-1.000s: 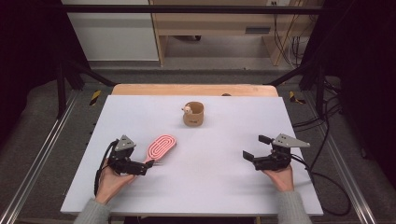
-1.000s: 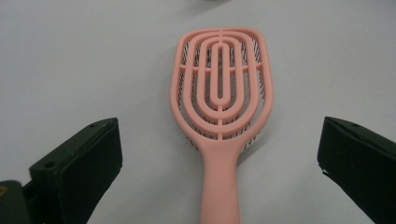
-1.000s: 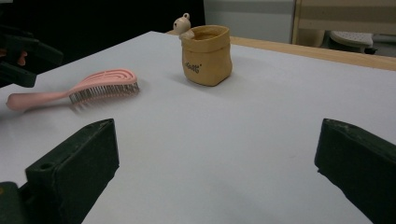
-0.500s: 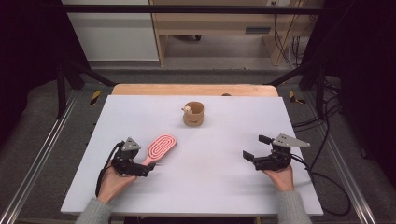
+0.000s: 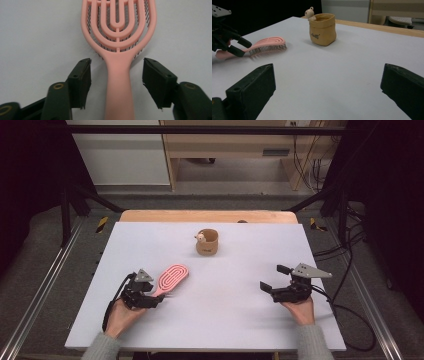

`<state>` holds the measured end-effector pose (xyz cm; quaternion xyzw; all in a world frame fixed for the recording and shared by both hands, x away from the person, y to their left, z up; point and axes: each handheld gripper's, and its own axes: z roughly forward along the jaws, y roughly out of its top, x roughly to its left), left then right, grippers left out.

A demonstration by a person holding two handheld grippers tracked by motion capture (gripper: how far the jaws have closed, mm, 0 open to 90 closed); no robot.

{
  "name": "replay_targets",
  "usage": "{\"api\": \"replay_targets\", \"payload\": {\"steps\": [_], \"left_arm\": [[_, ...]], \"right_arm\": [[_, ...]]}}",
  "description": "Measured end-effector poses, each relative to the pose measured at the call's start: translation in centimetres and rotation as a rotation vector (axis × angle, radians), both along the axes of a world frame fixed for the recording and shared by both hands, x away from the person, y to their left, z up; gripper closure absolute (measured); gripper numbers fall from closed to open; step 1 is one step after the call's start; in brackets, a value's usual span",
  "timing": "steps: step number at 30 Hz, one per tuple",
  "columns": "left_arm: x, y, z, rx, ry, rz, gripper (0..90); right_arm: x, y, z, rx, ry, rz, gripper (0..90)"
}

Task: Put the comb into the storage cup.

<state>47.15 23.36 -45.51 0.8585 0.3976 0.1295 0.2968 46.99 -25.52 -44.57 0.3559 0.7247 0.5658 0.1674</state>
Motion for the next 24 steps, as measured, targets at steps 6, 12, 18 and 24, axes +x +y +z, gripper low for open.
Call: {"api": "replay_targets", "payload": {"steps": [6,12,18,24], "left_arm": [[0.03,-0.17,-0.08,0.023,0.015,-0.012,51.5],[0.12,-0.24,-0.03,0.027,0.026,-0.014,58.2],[0.22,-0.49,-0.12,0.051,0.032,-0.013,63.6],[0.35,-0.77,-0.19,0.068,0.035,-0.010,66.8]], "right_arm": [[0.00,-0.01,0.01,0.000,-0.001,0.000,0.3],[0.01,-0.02,0.01,0.000,-0.002,0.001,0.4],[0.02,-0.01,0.00,0.000,0.000,0.001,0.3],[0.02,0.00,0.00,0.000,0.001,0.001,0.3]]}}
